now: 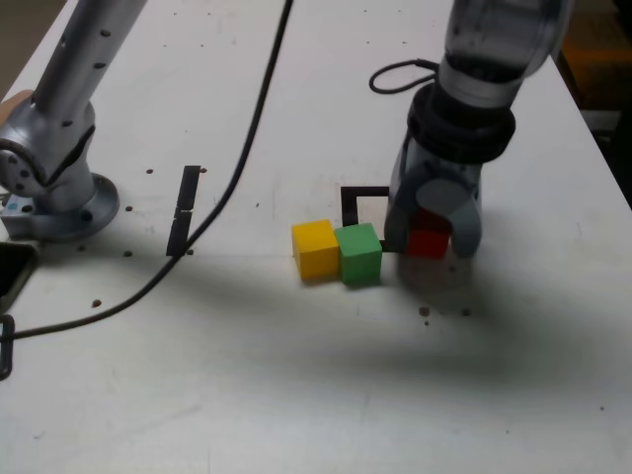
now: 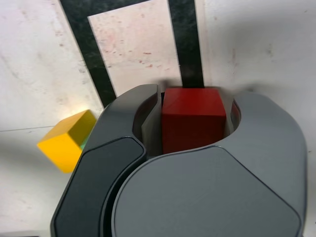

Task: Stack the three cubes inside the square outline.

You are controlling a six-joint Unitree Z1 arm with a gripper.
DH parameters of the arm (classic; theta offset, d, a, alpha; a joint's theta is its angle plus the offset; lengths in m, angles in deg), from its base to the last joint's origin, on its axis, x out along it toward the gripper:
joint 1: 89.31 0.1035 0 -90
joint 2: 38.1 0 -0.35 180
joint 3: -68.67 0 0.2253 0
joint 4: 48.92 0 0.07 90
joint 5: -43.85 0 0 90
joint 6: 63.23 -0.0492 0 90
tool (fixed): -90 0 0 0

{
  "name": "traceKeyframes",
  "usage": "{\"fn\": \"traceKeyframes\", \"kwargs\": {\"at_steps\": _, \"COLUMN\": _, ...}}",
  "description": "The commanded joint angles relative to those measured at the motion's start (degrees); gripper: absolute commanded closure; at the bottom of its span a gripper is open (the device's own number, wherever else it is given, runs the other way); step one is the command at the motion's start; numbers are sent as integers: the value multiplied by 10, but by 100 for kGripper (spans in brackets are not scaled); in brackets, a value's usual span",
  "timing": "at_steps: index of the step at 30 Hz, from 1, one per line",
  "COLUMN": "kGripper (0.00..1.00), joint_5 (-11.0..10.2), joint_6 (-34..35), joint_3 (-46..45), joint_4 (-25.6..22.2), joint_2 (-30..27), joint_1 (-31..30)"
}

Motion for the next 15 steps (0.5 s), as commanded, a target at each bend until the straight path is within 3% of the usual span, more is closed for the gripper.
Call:
{"fn": "traceKeyframes", "kwargs": {"at_steps": 1, "kGripper": 89, "joint_5": 0, "joint_6": -1, "joint_3": -1, "joint_4": -5, "joint_2": -7, "joint_1": -1}}
{"fn": "traceKeyframes", "kwargs": {"at_steps": 9, "kGripper": 89, "joint_5": -22, "joint_6": 1, "joint_3": -25, "joint_4": -28, "joint_2": -45, "joint_1": 20}}
{"fn": "traceKeyframes", "kwargs": {"at_steps": 15, "kGripper": 89, "joint_5": -26, "joint_6": 1, "joint_3": -65, "joint_4": -19, "joint_2": -60, "joint_1": 44}}
